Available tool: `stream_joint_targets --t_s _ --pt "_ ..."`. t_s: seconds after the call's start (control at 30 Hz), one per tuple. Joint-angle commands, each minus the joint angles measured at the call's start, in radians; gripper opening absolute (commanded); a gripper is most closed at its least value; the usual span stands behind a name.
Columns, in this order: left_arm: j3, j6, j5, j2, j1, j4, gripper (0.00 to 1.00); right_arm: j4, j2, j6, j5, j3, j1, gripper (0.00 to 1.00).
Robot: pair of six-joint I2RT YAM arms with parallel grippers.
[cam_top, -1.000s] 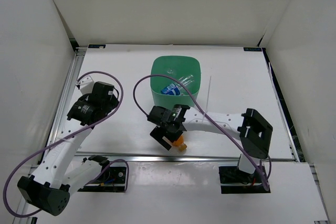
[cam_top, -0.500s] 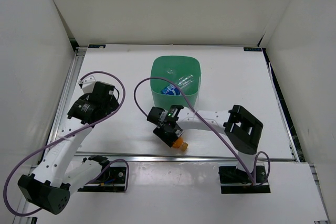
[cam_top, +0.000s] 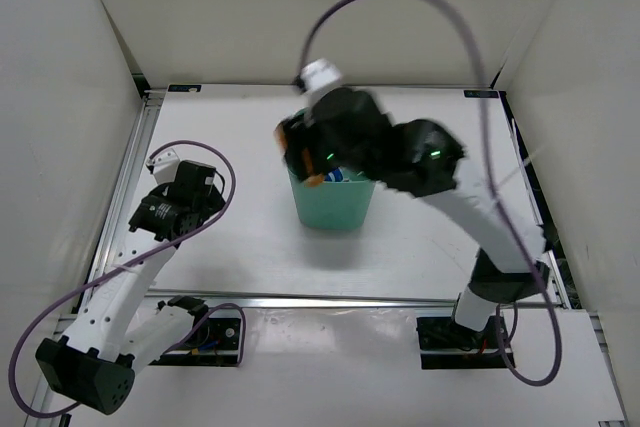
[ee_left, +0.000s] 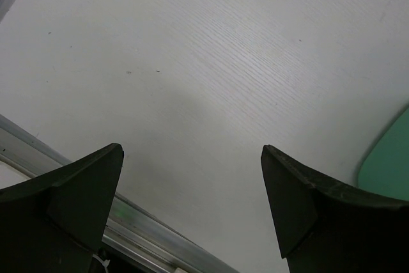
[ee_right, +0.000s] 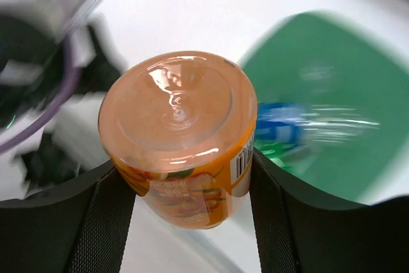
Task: Put the plastic bottles in the bin
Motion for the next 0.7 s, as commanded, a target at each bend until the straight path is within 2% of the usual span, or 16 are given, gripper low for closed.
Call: stream_joint_targets --t_s 0.0,0.07,0.2,0.3,0.33,0.37,0.53,0.67 --pt "-0.004 -0.012 0.018 0.003 0.008 0.033 1.00 -0.043 -0.074 0.021 0.178 0.025 -0.135 0.47" --pt "-0.004 0.002 0.018 0.003 0.008 0.033 1.00 0.076 -0.121 -0.030 0.151 -0.060 -0.204 0.49" --pt "0.005 0.025 0.018 0.003 0.028 0.042 1.00 0.089 -0.088 -0.016 0.057 -0.095 -0.306 0.52" --pt "0.014 0.038 0.018 0.003 0.039 0.042 1.00 0.077 -0.022 -0.007 0.028 -0.077 -0.324 0.77" --pt "0.014 0.047 0.018 0.003 0.039 0.042 1.00 0.077 -0.022 -0.007 0.028 -0.068 -0.324 0.97" --pt "0.014 0.047 0.018 0.003 0.048 0.042 1.00 0.077 -0.022 -0.007 0.014 -0.078 -0.324 1.00" --pt "0.014 0.065 0.018 0.003 0.067 0.042 1.00 0.023 -0.022 0.048 0.084 -0.092 -0.324 1.00" --pt "-0.007 0.074 0.018 0.003 0.076 0.061 1.00 -0.058 -0.041 0.120 0.094 -0.066 -0.382 1.00"
